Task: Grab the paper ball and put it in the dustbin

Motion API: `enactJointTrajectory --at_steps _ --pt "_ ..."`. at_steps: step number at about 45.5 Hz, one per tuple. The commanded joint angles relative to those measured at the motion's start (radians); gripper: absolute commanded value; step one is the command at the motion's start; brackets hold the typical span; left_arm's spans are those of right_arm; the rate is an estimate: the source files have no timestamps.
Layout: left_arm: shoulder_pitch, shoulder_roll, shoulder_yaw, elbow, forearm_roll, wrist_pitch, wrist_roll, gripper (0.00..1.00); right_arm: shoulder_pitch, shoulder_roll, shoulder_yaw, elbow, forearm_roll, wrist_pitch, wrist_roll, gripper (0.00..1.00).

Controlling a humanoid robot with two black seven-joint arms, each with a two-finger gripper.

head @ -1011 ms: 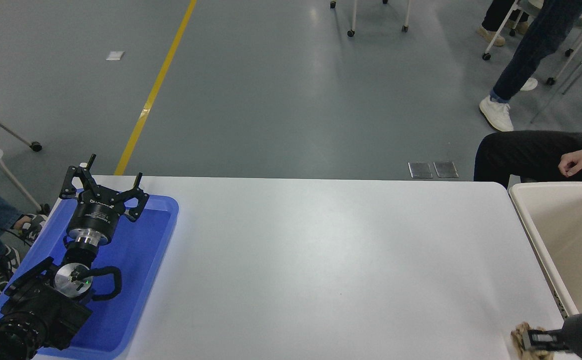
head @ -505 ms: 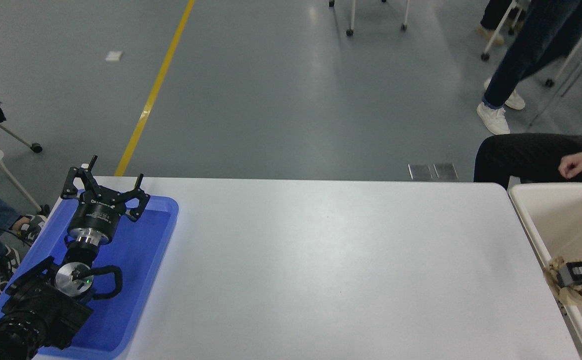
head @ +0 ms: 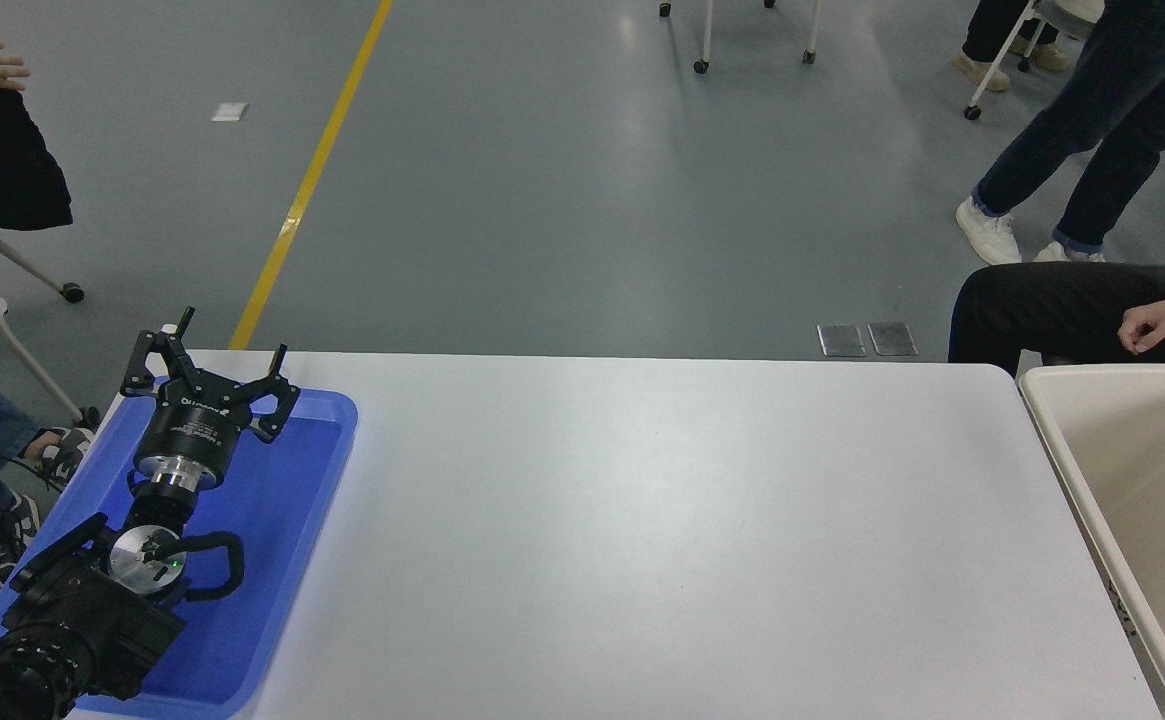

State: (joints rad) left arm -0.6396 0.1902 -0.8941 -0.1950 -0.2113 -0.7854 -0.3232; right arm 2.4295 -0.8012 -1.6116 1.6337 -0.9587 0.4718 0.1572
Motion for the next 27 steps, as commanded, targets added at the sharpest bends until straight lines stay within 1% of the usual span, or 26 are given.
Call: enactJointTrajectory --at_steps 1,8,14,19,27 --pt "0.0 0.0 0.0 0.0 0.001 0.0 0.001 1.0 0.017 0.007 -0.021 -0.037 0.015 0.011 -0.004 0.0" --pt "0.0 0.0 0.0 0.0 0.0 0.0 0.0 1.0 -0.081 -0.033 -0.005 -0.161 0.012 0.002 -0.002 0.0" --pt "0.0 0.0 0.0 0.0 0.0 0.0 0.0 1.0 -0.226 -0.099 0.047 -0.34 0.002 -0.013 -0.001 0.0" --pt "0.0 0.002 0.0 0.0 0.0 0.0 0.0 1.0 -0.41 -0.141 0.176 -0.495 -0.002 -0.054 0.001 0.0" --pt "0.0 0.002 0.0 0.0 0.0 0.0 0.0 1.0 -0.809 -0.147 0.459 -0.785 -0.002 -0.143 0.005 0.0"
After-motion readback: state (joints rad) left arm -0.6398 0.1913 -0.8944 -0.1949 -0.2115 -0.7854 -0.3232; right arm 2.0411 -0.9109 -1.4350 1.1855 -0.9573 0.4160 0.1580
